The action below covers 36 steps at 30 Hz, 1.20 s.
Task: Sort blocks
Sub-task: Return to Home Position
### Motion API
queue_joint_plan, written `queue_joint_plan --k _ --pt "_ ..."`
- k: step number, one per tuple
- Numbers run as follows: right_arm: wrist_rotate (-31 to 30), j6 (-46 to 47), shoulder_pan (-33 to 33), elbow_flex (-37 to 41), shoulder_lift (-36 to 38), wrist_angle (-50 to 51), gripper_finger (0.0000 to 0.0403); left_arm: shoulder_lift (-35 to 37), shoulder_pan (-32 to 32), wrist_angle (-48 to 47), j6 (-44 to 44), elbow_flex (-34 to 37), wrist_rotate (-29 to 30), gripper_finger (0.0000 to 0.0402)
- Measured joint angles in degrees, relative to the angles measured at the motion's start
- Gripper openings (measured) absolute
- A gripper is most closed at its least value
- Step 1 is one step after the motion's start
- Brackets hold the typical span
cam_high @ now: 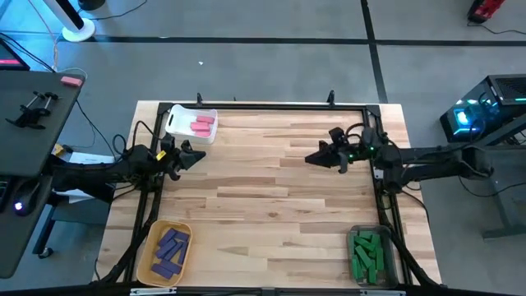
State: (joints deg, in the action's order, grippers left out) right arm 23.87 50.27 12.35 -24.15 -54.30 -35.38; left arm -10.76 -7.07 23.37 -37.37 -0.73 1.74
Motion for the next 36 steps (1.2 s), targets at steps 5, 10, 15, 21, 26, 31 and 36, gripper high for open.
queue_joint_plan --k 5,10,15,21,26,31,36 --pt "4.0 -2.4 -2.6 5.1 1.2 -7.5 0.0000 -0.1 0.0 -0.1 1.0 0.0 0.2 0.0001" --pt "-1.6 -9.6 -11.3 6.9 4.5 -8.5 0.0000 -0.1 0.0 0.0 1.0 0.0 0.2 0.0001" --pt "-11.6 -16.0 -16.3 12.0 9.9 -8.5 0.0000 -0.1 0.0 -0.1 1.1 0.0 0.2 0.0001" --pt "-11.8 -12.7 -15.1 19.0 18.7 -9.0 0.0000 -0.1 0.0 0.0 1.1 0.0 0.2 0.0001" --pt "-11.9 -16.3 -13.6 20.3 23.3 -7.7 0.0000 -0.1 0.0 0.0 1.0 0.0 0.2 0.0001" --pt "-11.9 -20.8 -12.0 20.3 24.1 1.1 0.0000 -0.1 0.0 0.0 1.0 0.0 0.2 0.0001" --pt "-11.4 -21.7 -11.6 20.4 24.1 4.5 0.0000 -0.1 0.0 0.0 1.1 0.0 0.2 0.0001"
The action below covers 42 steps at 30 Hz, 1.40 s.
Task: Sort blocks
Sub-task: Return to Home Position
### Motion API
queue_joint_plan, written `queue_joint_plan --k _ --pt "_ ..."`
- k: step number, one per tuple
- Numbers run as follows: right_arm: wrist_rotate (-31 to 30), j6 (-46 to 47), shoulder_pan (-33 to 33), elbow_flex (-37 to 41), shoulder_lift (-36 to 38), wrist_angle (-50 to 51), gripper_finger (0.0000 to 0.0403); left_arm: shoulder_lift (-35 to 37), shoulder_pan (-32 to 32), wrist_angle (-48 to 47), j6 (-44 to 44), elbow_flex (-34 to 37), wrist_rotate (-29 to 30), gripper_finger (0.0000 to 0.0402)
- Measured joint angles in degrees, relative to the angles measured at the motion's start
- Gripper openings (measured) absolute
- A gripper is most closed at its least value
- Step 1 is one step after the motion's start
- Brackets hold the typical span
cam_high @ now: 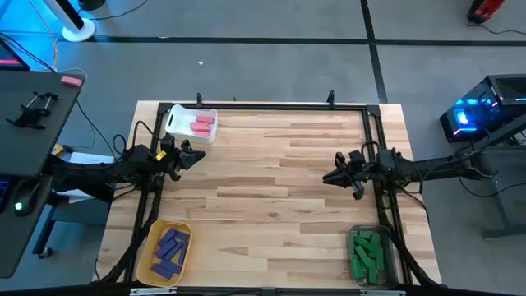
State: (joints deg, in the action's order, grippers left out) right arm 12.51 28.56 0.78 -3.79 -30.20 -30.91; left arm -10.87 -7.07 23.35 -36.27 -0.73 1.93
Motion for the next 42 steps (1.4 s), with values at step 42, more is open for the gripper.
queue_joint_plan --k 42 --pt "-11.0 10.0 0.0 3.2 9.6 29.2 0.0000 2.1 0.0 -8.0 0.0 0.0 0.0 0.0001"
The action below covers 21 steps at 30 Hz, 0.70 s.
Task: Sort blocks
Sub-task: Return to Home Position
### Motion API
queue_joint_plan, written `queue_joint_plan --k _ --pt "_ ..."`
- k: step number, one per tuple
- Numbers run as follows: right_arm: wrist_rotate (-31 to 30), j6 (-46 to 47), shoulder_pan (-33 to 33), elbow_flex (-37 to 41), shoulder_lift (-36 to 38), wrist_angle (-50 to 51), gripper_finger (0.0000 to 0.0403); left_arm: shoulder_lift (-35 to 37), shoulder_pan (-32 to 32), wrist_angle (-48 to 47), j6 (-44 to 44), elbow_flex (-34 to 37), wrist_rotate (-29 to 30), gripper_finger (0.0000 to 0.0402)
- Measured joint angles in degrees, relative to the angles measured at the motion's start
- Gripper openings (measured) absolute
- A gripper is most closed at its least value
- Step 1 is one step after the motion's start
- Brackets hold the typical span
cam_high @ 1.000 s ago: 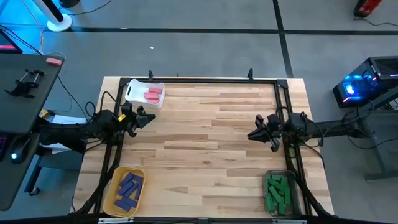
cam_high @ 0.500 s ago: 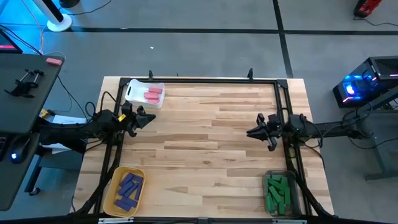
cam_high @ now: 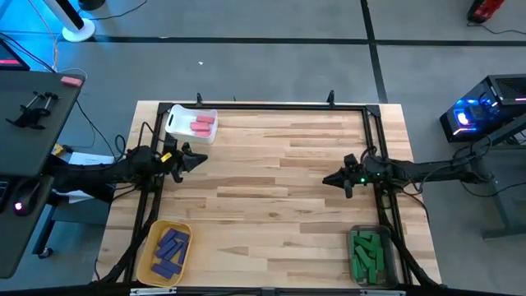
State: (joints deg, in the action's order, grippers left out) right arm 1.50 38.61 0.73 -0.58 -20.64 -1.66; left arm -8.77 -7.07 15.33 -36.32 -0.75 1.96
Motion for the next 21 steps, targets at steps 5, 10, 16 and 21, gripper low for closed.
queue_joint_plan --k 5,10,16,21 --pt "0.0 -1.3 0.0 -0.3 -0.8 1.6 0.0000 8.6 -0.1 -11.2 0.0 -0.1 0.0 0.0001" --pt "0.3 -1.1 0.0 -0.4 0.5 2.0 0.0000 8.6 0.8 -14.5 0.5 0.0 -1.2 0.0001" --pt "0.4 -1.3 -0.6 -0.4 15.5 1.9 0.0000 8.6 0.8 -14.8 0.5 0.0 -1.5 0.0001" --pt "0.2 -1.1 -1.3 -0.2 20.6 -4.9 0.0000 8.6 0.8 -15.0 0.6 0.0 -1.5 0.0001"
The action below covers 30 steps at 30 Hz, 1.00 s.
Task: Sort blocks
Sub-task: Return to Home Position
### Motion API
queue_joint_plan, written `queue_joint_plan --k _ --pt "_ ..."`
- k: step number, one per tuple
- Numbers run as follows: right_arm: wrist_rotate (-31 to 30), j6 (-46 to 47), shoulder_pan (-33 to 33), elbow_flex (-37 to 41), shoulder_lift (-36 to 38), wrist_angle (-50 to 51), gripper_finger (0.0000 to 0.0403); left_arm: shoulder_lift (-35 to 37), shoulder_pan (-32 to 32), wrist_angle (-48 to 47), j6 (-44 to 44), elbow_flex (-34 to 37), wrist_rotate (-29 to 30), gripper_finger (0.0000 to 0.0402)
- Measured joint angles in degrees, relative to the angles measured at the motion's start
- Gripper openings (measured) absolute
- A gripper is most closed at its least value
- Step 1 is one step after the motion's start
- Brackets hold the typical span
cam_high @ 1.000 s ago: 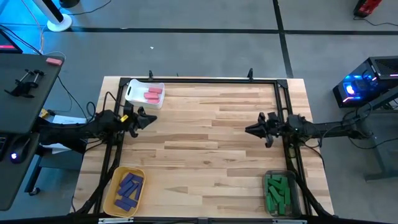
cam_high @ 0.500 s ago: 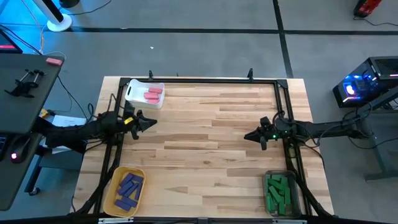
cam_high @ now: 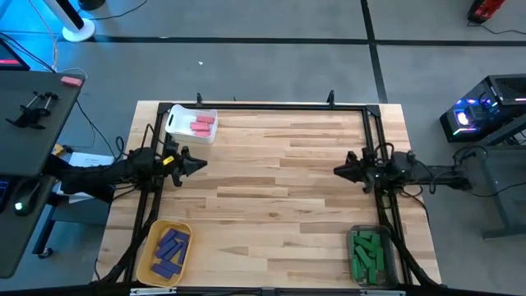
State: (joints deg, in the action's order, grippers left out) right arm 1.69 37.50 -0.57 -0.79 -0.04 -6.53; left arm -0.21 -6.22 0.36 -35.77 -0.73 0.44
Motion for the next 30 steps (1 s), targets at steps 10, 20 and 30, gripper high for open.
queue_joint_plan --k 10,20,30 --pt "0.9 0.0 -2.2 0.2 0.0 1.5 0.0000 0.0 0.0 0.3 0.0 0.0 0.1 0.0001" --pt "0.9 0.0 -1.9 0.2 -0.9 5.3 0.0000 0.0 2.8 0.3 0.0 0.0 0.2 0.0001" --pt "0.9 0.0 -1.9 0.2 -0.9 5.4 0.0000 0.0 6.2 0.0 0.0 0.0 0.2 0.0001"
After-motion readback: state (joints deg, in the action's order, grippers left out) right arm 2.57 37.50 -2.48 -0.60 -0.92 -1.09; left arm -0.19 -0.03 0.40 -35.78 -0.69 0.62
